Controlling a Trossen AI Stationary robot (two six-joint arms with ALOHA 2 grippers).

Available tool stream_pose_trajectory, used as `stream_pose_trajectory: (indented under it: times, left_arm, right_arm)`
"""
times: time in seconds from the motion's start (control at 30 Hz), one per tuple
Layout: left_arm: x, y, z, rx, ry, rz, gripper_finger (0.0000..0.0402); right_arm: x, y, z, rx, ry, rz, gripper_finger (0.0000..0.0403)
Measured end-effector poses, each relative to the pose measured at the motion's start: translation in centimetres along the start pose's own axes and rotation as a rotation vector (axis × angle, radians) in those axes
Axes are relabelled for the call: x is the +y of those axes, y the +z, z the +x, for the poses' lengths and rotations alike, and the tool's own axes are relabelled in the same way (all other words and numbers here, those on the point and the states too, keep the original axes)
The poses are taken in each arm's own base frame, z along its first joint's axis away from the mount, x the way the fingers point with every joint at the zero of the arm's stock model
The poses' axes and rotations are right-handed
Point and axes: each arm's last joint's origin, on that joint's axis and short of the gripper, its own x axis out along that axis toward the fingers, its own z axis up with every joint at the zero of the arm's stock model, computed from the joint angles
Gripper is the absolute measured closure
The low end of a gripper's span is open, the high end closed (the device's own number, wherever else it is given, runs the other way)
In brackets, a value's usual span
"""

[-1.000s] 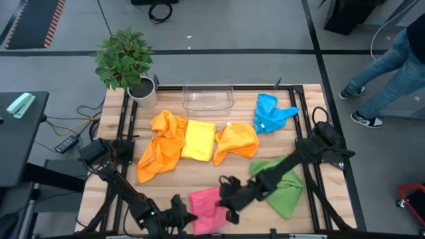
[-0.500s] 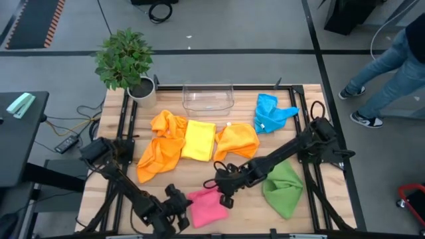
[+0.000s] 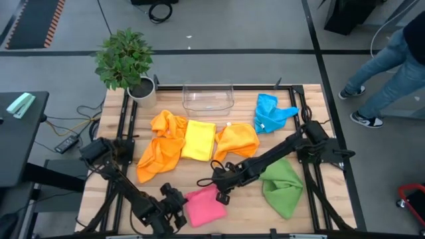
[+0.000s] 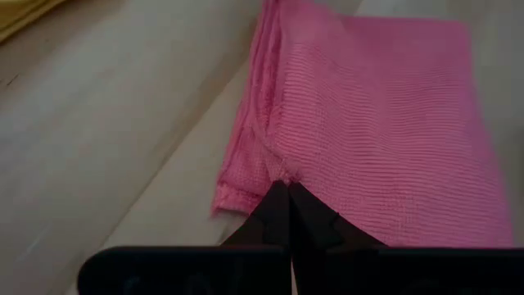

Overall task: Fold microfiber towels
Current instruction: Fold the pink microfiber cloth

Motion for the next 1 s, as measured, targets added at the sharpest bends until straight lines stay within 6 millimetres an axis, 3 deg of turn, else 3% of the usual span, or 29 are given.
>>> stream_pose_trajectory:
  times: [0.3,0.53,0.7,1.0]
  left_arm:
    - [0.3,1.0,1.0,0.014,0.021,0.028,0.0397]
    - [0.6,1.6,1.6,0.014,0.04,0.018,0.0395]
    - [0.7,1.9,1.8,0.017,0.046,0.006,0.0398]
    - [0.9,2.2,2.2,0.022,0.058,-0.001,0.0398]
  right_arm:
    - [-0.2,0.9,-0.3,-0.04,0.017,-0.001,0.0363]
    - [2.8,0.9,-2.9,-0.19,0.131,-0.019,0.0363]
    - [3.0,-0.8,-0.5,-0.147,0.084,-0.038,0.0363]
    - [1.3,-0.8,2.6,-0.121,0.026,0.009,0.0363]
